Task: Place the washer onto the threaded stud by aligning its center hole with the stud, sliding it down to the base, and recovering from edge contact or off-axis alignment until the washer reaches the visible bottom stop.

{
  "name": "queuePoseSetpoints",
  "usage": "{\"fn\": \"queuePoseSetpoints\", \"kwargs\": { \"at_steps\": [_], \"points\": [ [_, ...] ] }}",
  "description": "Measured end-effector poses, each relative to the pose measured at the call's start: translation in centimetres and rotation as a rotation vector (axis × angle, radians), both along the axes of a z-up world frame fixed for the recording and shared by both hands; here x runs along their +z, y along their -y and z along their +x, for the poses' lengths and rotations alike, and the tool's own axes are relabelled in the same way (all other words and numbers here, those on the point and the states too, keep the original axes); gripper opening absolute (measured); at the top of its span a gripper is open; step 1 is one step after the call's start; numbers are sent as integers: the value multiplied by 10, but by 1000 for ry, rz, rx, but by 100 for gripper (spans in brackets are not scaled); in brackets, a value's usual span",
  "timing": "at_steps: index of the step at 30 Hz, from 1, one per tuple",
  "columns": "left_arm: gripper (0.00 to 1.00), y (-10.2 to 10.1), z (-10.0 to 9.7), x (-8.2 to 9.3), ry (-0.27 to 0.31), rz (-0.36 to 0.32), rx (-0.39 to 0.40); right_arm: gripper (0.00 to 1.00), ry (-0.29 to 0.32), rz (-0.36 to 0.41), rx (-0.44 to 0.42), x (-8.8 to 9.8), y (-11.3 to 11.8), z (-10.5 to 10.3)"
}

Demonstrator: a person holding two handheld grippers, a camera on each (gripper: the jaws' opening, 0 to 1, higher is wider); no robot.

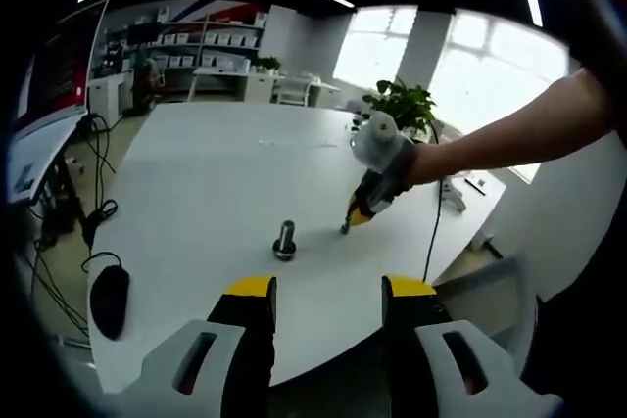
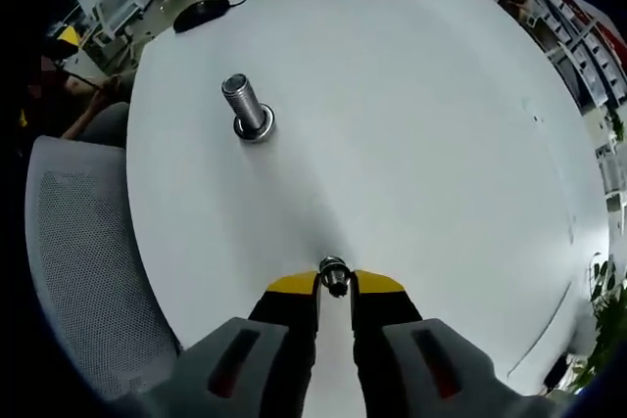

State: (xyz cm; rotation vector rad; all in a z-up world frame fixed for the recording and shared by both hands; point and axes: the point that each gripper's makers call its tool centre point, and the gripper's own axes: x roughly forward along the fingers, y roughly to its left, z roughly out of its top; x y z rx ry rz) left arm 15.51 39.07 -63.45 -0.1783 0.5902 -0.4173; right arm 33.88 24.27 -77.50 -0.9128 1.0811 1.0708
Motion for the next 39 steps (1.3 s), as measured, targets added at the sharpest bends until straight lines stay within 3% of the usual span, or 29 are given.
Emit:
{"fn": "queuePoseSetpoints", "kwargs": {
  "at_steps": [5,10,17,27,39],
  "points": [
    [41,-2,-3,-3,-17,13,7,15,2,-15,0,-14,3,0],
    [41,-4,-4,-2,-19,28,11,19,11,15,-19,-17,3,3],
    [41,-1,-5,-4,-24,30,17,23,36,78,-44,-8,2,3],
    [41,14,-5,-3,-13,27,-14,25,106,198,-114,25,12,-9],
    [41,22,0,2,16,4,-35,25,196,377,-283,74,41,-28]
  ]
}}
